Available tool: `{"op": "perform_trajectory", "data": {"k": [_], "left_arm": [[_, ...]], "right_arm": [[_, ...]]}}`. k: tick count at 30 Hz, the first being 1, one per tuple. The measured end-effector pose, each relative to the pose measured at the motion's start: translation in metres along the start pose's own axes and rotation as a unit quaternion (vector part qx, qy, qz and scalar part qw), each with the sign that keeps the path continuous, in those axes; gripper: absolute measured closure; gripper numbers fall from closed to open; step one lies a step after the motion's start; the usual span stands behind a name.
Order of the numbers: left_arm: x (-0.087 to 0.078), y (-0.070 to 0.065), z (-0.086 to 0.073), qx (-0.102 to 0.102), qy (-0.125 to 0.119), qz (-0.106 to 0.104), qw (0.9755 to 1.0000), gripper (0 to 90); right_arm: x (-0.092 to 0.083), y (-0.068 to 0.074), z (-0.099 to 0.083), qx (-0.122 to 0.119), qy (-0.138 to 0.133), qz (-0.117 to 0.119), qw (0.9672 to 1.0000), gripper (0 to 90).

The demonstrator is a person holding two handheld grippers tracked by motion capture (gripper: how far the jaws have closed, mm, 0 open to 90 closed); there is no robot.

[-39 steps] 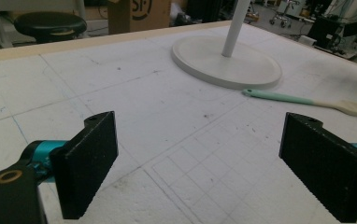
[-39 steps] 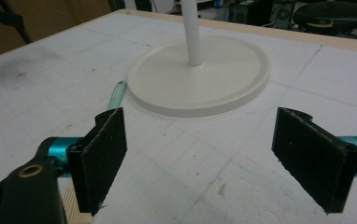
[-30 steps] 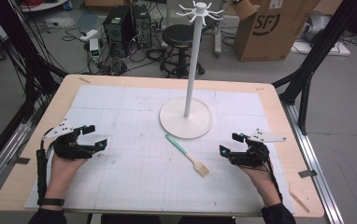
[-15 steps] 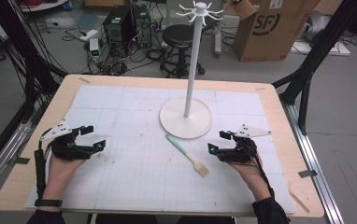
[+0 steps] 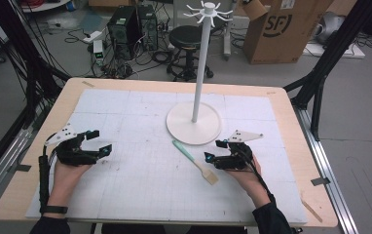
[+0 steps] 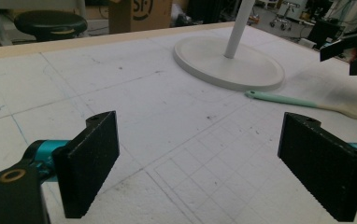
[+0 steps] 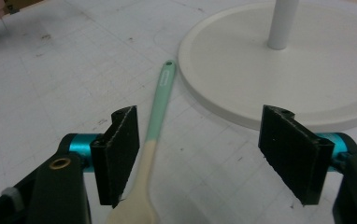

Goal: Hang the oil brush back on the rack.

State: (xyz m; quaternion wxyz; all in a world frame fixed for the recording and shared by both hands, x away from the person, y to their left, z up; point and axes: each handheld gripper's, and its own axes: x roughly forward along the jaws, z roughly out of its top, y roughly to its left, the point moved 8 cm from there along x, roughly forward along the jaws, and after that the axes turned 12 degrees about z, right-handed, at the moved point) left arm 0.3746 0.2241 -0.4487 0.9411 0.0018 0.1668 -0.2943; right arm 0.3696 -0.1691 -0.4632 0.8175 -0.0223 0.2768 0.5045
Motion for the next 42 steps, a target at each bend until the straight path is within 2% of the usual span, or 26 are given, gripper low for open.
{"op": "perform_trajectory", "data": {"k": [7, 11, 20, 31, 37, 42], "left_arm": [[0.0, -0.001, 0.0, 0.004, -0.001, -0.001, 1.0, 13.0], [0.0, -0.001, 0.0, 0.005, 0.0, -0.002, 1.0, 13.0], [-0.005, -0.004, 0.001, 0.008, 0.003, -0.003, 1.0, 13.1], [-0.005, -0.007, 0.0, 0.013, 0.006, -0.004, 0.9999, 13.1], [-0.006, -0.006, 0.001, 0.01, 0.007, -0.001, 0.9999, 13.1], [-0.005, -0.006, 0.0, 0.01, 0.01, 0.0, 0.9999, 13.3]], "right_arm": [[0.016, 0.007, -0.006, -0.002, 0.026, 0.006, 0.9996, 32.5], [0.02, 0.01, -0.007, -0.008, 0.033, 0.003, 0.9994, 35.6], [0.038, 0.017, -0.015, -0.008, 0.066, 0.0, 0.9978, 47.1], [0.047, 0.023, -0.023, -0.023, 0.099, -0.012, 0.9948, 61.7], [0.048, 0.023, -0.023, -0.023, 0.102, -0.021, 0.9943, 66.6], [0.049, 0.025, -0.023, -0.032, 0.106, -0.026, 0.9935, 72.9]]}}
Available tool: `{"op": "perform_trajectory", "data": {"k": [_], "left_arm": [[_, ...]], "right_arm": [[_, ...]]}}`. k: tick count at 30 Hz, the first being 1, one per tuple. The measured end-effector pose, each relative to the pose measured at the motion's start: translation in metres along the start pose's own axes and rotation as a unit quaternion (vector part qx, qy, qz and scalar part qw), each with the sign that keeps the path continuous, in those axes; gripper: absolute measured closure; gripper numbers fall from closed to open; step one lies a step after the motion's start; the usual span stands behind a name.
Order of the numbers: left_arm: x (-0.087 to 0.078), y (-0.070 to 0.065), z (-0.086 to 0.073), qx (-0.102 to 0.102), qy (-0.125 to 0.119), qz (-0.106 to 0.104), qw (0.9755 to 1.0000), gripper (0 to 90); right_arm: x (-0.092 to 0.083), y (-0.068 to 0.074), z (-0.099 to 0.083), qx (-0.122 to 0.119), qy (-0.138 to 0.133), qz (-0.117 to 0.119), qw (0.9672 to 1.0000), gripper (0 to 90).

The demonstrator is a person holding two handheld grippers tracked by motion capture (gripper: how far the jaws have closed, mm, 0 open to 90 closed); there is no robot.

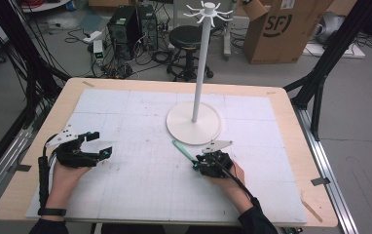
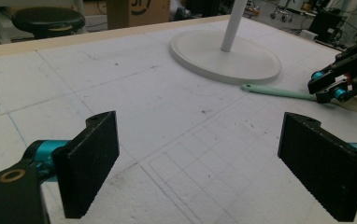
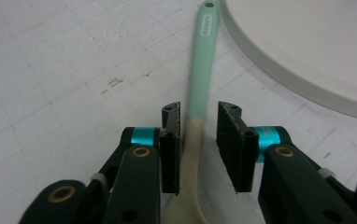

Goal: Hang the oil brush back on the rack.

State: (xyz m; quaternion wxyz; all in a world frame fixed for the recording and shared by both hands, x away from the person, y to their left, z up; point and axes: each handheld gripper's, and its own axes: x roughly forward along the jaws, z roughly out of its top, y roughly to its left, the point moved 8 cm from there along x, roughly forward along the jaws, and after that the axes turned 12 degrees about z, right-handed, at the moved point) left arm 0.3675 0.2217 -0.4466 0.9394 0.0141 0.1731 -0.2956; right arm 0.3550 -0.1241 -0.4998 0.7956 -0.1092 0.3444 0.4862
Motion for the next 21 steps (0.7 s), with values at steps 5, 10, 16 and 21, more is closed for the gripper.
{"op": "perform_trajectory", "data": {"k": [5, 10, 16, 21], "left_arm": [[-0.0007, -0.0011, 0.0015, 0.001, -0.005, -0.002, 1.0, 13.4], [-0.0008, -0.0014, 0.0015, 0.001, -0.006, -0.002, 1.0, 13.4], [-0.0003, -0.0018, 0.0009, 0.001, -0.003, -0.002, 1.0, 13.5], [-0.0003, -0.0018, 0.0008, 0.002, -0.003, -0.002, 1.0, 13.6]], "right_arm": [[0.0009, 0.0023, 0.0003, 0.009, 0.004, -0.003, 1.0, 79.2], [0.0006, 0.0017, 0.0002, 0.022, 0.0, 0.004, 0.9997, 80.9], [0.0002, 0.0013, 0.0004, 0.023, -0.001, 0.008, 0.9997, 82.2], [-0.0004, 0.0018, 0.0002, 0.02, 0.002, 0.008, 0.9998, 82.5]]}}
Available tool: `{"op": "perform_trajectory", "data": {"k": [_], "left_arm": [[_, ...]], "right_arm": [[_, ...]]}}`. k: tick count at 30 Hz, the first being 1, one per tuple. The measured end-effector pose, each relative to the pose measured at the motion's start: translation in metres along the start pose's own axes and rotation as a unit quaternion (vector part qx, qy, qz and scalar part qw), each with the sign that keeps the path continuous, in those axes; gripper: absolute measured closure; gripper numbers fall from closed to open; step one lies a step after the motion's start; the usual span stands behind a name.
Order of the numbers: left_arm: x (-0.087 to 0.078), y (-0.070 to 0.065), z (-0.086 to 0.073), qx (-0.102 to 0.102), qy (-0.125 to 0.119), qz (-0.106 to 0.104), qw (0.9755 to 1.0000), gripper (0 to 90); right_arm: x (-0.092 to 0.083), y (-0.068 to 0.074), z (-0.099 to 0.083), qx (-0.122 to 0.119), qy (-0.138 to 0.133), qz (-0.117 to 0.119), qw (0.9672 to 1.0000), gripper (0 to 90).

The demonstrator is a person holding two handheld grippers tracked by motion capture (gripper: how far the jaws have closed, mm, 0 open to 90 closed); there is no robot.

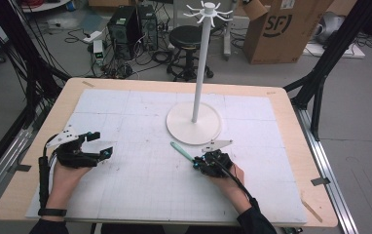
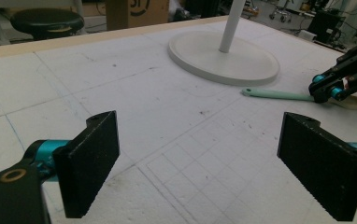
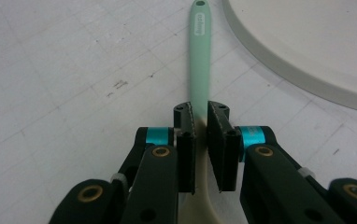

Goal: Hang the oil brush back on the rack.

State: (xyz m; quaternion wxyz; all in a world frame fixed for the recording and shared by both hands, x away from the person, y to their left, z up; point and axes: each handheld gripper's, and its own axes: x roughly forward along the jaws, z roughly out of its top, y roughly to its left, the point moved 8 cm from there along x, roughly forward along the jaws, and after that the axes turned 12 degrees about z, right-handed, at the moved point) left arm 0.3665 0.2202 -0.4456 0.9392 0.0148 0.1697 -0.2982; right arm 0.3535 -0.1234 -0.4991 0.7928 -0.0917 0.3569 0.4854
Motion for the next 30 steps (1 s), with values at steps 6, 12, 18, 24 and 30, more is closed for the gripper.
{"op": "perform_trajectory", "data": {"k": [6, 12, 18, 24, 30], "left_arm": [[0.001, -0.001, 0.0, 0.0, 0.001, -0.001, 1.0, 13.7], [0.0, 0.0, 0.0, 0.0, 0.0, 0.001, 1.0, 13.8], [0.0, -0.001, 0.001, -0.001, -0.002, -0.001, 1.0, 13.8], [0.0, -0.001, 0.0, 0.0, 0.001, -0.003, 1.0, 13.8], [0.001, -0.001, 0.0, -0.001, 0.0, -0.003, 1.0, 13.8]], "right_arm": [[-0.002, 0.001, 0.001, 0.0, -0.007, 0.007, 0.9999, 82.5], [-0.008, 0.001, 0.006, 0.003, -0.026, 0.018, 0.9995, 82.6], [-0.021, 0.002, 0.013, 0.004, -0.051, 0.024, 0.9984, 82.6], [-0.044, 0.0, 0.024, 0.0, -0.076, 0.026, 0.9968, 82.5], [-0.071, -0.005, 0.036, 0.004, -0.115, 0.03, 0.9929, 82.5]]}}
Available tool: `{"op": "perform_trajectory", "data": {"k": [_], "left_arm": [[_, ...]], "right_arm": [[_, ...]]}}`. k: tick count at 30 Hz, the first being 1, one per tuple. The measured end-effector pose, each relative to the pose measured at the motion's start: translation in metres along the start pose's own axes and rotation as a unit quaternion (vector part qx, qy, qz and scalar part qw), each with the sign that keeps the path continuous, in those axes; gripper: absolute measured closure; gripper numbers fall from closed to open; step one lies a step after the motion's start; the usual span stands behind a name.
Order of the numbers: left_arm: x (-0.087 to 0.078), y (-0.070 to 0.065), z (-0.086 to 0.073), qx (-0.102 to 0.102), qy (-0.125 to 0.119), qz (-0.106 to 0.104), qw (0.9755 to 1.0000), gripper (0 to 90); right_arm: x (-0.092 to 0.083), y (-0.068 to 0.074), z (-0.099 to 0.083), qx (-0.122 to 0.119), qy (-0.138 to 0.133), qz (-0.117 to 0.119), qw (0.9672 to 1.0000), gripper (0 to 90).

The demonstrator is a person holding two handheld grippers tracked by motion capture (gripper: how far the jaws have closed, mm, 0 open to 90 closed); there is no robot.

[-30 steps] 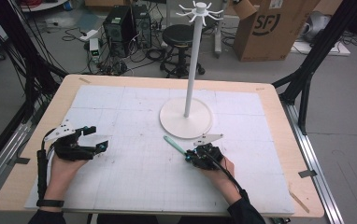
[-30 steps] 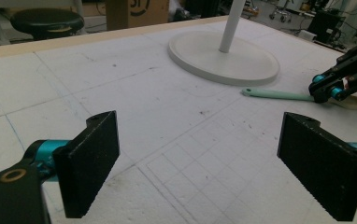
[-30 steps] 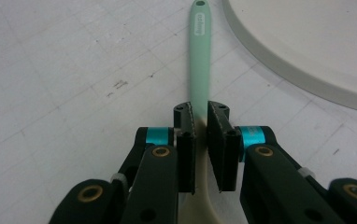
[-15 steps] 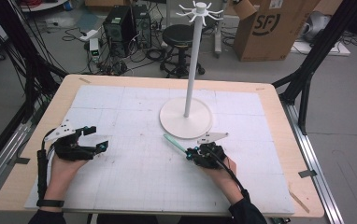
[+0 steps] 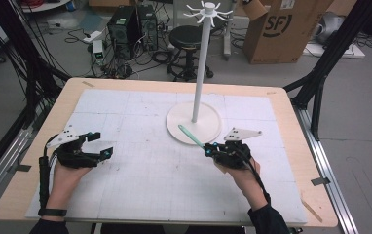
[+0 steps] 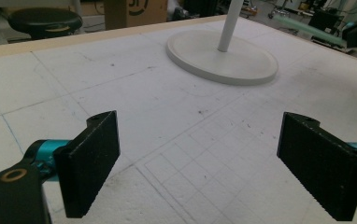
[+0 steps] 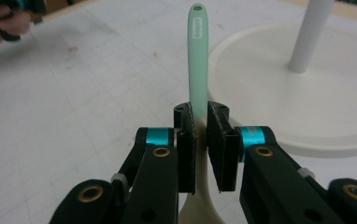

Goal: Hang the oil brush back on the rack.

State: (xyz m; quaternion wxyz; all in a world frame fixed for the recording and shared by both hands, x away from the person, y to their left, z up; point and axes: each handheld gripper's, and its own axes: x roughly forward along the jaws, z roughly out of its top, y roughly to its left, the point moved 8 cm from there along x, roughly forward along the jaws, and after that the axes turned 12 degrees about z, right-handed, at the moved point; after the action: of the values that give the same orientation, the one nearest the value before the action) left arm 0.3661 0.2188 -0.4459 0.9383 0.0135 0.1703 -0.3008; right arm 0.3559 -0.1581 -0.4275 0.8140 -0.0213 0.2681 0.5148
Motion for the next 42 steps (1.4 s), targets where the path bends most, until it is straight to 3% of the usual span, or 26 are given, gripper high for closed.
{"op": "perform_trajectory", "data": {"k": [1, 8, 11, 21, 33, 36, 42], "left_arm": [[0.0, 0.0, 0.0, 0.0, 0.0, 0.0, 1.0, 13.8], [0.0, 0.0, 0.0, 0.0, 0.0, -0.001, 1.0, 14.0], [0.0, 0.0, 0.0, 0.001, 0.001, -0.002, 1.0, 14.0], [0.001, -0.001, 0.0, 0.0, 0.0, -0.004, 1.0, 14.1], [0.002, 0.0, -0.001, -0.002, 0.003, -0.005, 1.0, 14.1], [0.002, 0.0, -0.001, -0.002, 0.004, -0.004, 1.0, 14.2], [0.002, 0.001, -0.002, -0.002, 0.005, -0.003, 1.0, 14.2]], "right_arm": [[-0.012, -0.002, 0.008, -0.002, -0.011, -0.001, 0.9999, 82.6], [-0.044, -0.004, 0.031, -0.013, -0.036, -0.004, 0.9992, 82.5], [-0.069, -0.003, 0.049, -0.022, -0.053, -0.008, 0.9983, 82.5], [-0.117, 0.001, 0.091, -0.044, -0.082, -0.016, 0.9955, 82.5], [-0.146, 0.001, 0.131, -0.059, -0.112, -0.028, 0.9915, 82.5], [-0.154, -0.001, 0.146, -0.058, -0.13, -0.033, 0.9893, 82.5], [-0.162, -0.001, 0.164, -0.063, -0.134, -0.038, 0.9882, 82.5]]}}
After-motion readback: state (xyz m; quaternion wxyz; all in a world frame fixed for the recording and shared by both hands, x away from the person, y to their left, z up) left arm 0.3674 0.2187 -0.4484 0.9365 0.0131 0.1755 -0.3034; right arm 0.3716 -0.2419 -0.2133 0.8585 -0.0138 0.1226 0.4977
